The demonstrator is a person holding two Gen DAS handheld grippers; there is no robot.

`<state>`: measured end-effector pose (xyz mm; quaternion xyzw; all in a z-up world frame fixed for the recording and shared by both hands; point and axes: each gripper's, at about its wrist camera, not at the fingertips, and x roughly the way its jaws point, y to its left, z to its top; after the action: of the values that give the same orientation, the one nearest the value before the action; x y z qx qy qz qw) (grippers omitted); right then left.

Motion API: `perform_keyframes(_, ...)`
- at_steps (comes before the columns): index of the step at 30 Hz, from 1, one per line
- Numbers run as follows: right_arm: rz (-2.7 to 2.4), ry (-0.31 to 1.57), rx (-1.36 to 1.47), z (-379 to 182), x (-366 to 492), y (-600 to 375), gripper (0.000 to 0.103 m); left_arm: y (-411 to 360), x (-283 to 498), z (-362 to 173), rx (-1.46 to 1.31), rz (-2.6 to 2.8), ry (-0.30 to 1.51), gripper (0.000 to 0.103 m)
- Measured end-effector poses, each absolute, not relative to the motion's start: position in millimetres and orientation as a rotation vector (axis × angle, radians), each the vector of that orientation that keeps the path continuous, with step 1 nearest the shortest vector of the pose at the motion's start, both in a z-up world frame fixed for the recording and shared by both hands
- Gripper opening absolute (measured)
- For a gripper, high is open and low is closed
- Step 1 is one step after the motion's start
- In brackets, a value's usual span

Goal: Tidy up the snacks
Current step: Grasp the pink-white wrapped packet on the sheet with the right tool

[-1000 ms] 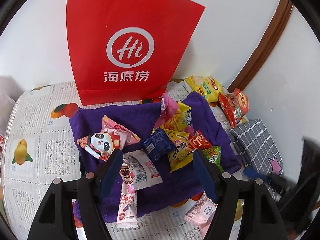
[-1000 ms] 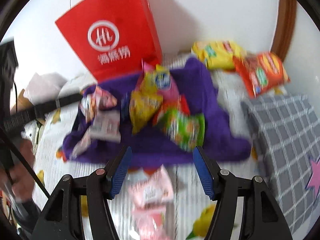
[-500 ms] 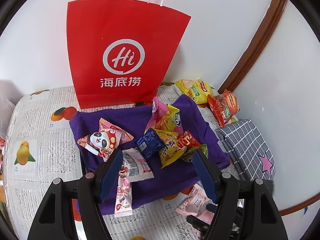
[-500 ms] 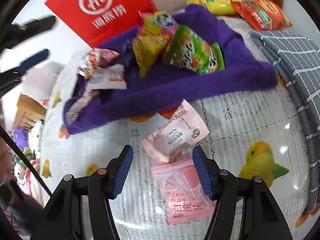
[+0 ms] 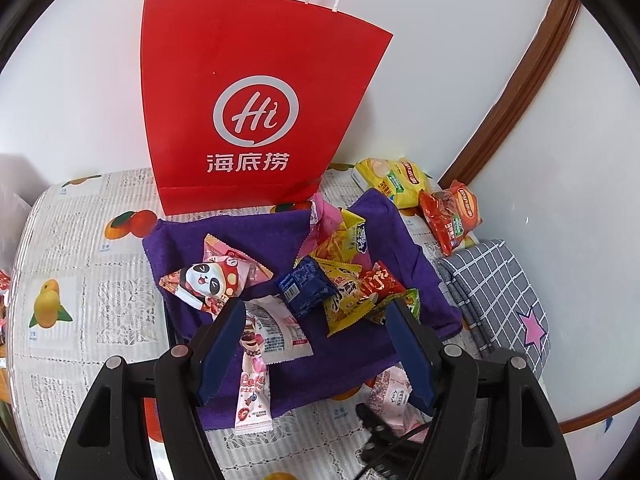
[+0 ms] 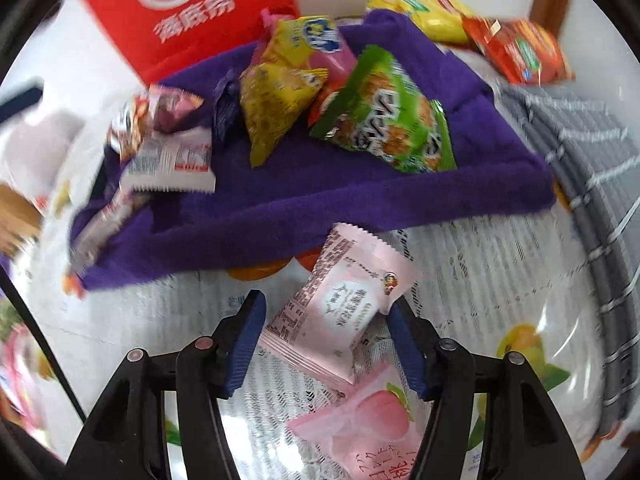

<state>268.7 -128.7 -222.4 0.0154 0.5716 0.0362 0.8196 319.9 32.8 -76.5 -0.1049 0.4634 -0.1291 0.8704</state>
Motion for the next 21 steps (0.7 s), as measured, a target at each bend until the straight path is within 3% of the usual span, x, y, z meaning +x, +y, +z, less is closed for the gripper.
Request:
perform_keyframes(4, 0.039, 1.183, -0.032, -226, 266, -118, 0.064, 29, 318, -76, -0.209, -0.273, 0.967, 0.071)
perform_keyframes(10, 0.062, 1.172, -0.020, -223, 265, -135, 0.045, 25, 315, -74, -0.194, -0.285, 0.963, 0.071)
perform_keyframes(19, 0.046, 1.155, -0.053, -223, 267, -137, 0.047, 24, 315, -71, -0.194, -0.295, 0.962, 0.071)
perform_keyframes(21, 0.057, 1.153, -0.044, -223, 267, -139, 0.043, 25, 315, -70, -0.197, -0.293, 0.961, 0.071)
